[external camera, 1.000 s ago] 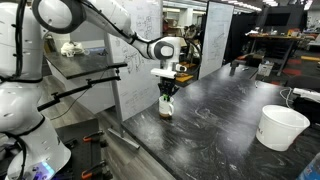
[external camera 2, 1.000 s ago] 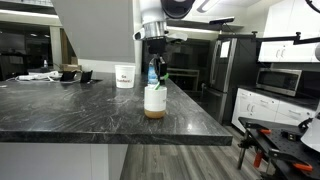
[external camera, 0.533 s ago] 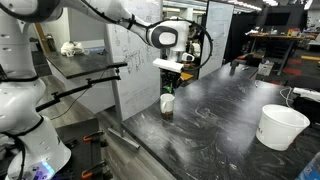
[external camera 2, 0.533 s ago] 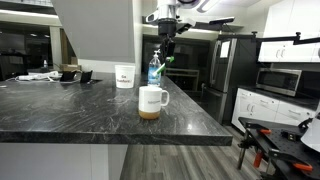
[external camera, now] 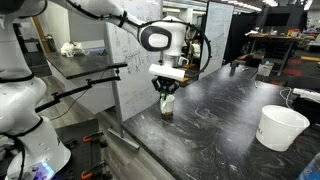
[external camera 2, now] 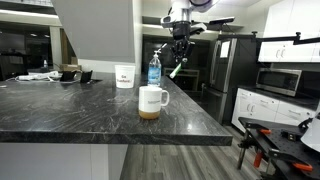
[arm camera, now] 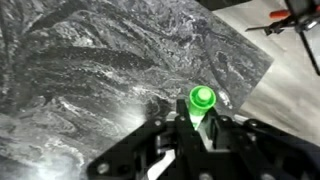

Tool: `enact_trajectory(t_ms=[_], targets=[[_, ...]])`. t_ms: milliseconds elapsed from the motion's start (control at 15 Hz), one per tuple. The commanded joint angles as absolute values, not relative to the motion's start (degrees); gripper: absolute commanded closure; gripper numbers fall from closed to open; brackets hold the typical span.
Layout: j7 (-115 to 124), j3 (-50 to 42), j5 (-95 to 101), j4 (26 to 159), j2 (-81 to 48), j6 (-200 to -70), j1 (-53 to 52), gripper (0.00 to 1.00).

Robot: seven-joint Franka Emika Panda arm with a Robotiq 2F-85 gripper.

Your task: Pick the marker from the cup and put it on the table

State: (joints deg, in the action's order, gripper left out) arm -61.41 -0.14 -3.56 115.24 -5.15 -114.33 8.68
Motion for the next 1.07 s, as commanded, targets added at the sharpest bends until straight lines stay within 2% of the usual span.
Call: enact_trajectory(t_ms=[0,1000], targets=[[-71.34,-1.63,-6.41,118.58,-4.07,-115.74,8.43,0.95],[-92.92,-0.69,-11.54,116.77,-17.05,-121.44,10.02,0.95]])
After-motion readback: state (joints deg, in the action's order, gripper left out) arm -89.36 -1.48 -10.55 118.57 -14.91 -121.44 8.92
